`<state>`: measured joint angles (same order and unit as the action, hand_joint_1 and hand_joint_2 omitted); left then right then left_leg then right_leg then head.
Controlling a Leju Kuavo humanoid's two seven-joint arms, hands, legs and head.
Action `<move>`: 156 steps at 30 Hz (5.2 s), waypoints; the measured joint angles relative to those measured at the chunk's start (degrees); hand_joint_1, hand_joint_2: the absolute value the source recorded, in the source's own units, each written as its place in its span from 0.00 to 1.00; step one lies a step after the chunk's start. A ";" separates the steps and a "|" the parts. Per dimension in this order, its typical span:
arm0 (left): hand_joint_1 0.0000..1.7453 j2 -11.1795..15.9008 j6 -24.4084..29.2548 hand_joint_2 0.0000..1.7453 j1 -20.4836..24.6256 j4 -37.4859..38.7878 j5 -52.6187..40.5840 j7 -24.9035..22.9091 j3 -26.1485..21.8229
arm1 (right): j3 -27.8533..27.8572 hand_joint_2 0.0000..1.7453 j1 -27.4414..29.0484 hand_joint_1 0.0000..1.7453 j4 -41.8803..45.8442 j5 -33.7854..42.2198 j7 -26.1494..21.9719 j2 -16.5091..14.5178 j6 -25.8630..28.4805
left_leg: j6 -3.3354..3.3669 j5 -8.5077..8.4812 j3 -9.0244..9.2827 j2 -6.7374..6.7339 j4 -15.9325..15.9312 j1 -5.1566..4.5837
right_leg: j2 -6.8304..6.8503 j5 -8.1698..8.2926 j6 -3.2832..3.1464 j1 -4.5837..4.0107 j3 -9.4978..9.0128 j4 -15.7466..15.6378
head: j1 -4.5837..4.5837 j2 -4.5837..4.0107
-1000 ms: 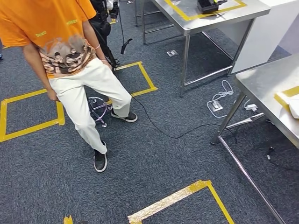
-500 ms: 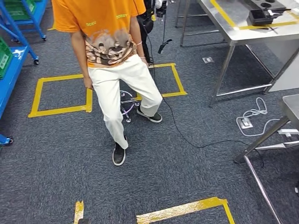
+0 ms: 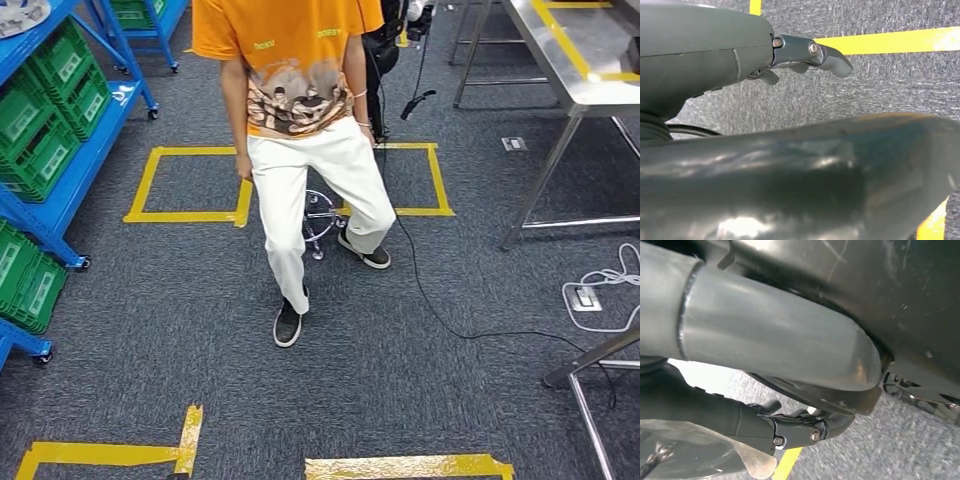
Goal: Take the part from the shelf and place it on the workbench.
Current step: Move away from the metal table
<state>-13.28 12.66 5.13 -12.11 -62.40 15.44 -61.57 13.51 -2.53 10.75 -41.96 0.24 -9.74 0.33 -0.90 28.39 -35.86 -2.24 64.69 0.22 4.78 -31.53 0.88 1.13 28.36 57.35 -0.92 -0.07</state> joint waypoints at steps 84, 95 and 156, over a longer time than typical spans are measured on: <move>0.00 -0.06 -0.07 0.00 0.20 0.00 -4.22 -0.44 3.05 | 0.09 0.00 -0.13 0.00 -0.04 -2.06 0.26 -0.01 -2.68 | 0.12 0.74 0.39 6.25 -2.03 -0.26 | -6.77 1.18 -0.76 0.11 1.83 1.08 | 0.58 0.00; 0.00 -0.10 0.32 0.00 0.24 0.00 -2.42 -0.68 2.84 | 0.11 0.00 0.44 0.00 -0.04 -2.96 0.47 0.05 -3.02 | 1.77 -1.06 2.28 -1.84 -5.10 -1.68 | 1.86 -0.65 -0.52 -1.36 0.43 0.95 | 0.39 0.00; 0.00 -0.06 0.92 0.00 -0.61 0.00 -1.13 -1.39 0.97 | 1.56 0.00 -0.02 0.00 -0.28 -3.84 2.83 -0.96 -3.59 | 1.98 -5.52 -3.16 3.17 -4.34 -1.11 | -6.07 -4.10 -0.60 -0.99 -5.21 -0.73 | 1.92 -0.03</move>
<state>-13.34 13.57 4.52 -12.11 -63.52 14.05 -60.59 15.07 -2.55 10.47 -45.80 3.07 -10.69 -3.26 1.07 22.87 -39.03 0.93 60.36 -0.89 -1.29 -35.63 0.28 0.14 23.15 56.62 1.01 -0.10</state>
